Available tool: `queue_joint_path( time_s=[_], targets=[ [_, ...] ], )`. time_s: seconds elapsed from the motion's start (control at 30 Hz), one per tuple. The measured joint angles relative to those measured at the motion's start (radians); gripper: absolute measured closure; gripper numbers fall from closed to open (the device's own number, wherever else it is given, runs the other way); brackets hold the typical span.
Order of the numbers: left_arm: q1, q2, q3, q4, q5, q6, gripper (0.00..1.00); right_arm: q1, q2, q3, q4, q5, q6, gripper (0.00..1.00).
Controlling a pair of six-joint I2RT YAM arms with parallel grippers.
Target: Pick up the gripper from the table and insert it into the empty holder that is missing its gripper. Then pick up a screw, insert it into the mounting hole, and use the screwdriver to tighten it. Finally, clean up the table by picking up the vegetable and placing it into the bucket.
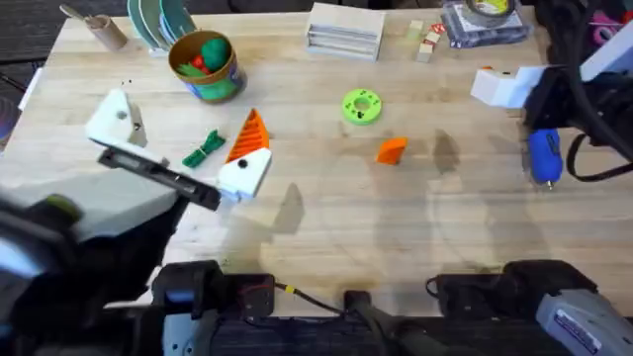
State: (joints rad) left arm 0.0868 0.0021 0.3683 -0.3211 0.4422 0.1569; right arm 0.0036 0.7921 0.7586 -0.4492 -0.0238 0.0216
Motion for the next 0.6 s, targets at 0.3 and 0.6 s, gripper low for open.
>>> queue_joint_path(
  time_s=[0.3, 0.6],
  targets=[
    [0.000, -0.001, -0.274, 0.345, -0.020, -0.042, 0.007, 0.000, 0.000, 0.000, 0.000, 0.000, 0.000, 0.009],
    [0.000, -0.001, -0.363, 0.337, -0.020, -0.130, 0.007, 0.000, 0.000, 0.000, 0.000, 0.000, 0.000, 0.009]
  ],
)
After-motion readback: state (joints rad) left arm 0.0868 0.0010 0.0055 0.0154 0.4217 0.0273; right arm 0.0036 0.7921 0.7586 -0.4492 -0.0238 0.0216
